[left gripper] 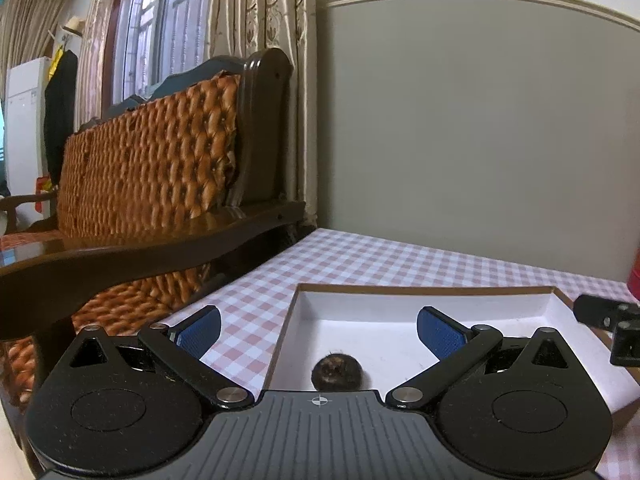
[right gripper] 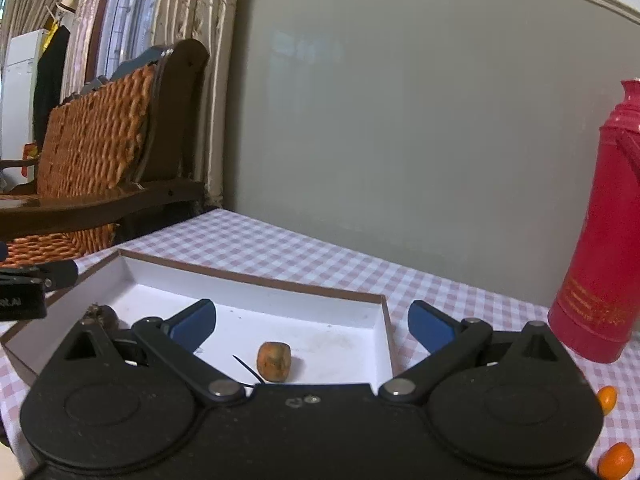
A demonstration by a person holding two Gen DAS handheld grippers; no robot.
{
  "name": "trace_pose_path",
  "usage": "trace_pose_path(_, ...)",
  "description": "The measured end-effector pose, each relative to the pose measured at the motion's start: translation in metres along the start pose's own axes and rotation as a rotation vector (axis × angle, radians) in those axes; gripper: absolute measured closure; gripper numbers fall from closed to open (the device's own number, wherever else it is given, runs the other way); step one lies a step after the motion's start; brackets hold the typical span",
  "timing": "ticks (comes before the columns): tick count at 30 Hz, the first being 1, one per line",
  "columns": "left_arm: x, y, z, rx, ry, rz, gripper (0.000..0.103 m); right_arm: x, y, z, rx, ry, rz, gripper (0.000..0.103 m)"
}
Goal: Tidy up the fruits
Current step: 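Open both tools to drop the mangosteen and orange piece into the box, then move both open tools back toward the remaining fruits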
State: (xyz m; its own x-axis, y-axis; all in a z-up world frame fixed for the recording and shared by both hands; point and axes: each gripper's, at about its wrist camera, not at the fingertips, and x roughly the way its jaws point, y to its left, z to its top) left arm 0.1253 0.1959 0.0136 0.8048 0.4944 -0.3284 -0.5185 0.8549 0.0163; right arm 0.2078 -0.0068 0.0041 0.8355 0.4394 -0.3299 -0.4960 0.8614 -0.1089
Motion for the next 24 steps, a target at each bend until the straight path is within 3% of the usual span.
trace_pose_path(4, -0.009, -0.004, -0.002, 0.008, 0.014, -0.031, 0.0, -0.012, 0.003, 0.002, -0.025, -0.024, 0.004, 0.006)
trace_pose_path(12, -0.027, -0.006, -0.004, 0.016, -0.034, -0.035, 0.0, -0.038, -0.003, 0.004, -0.015, -0.052, 0.0, 0.006)
trace_pose_path(24, -0.08, 0.007, -0.014, 0.025, -0.048, -0.078, 0.0, -0.075, -0.011, -0.004, -0.005, -0.081, -0.03, 0.007)
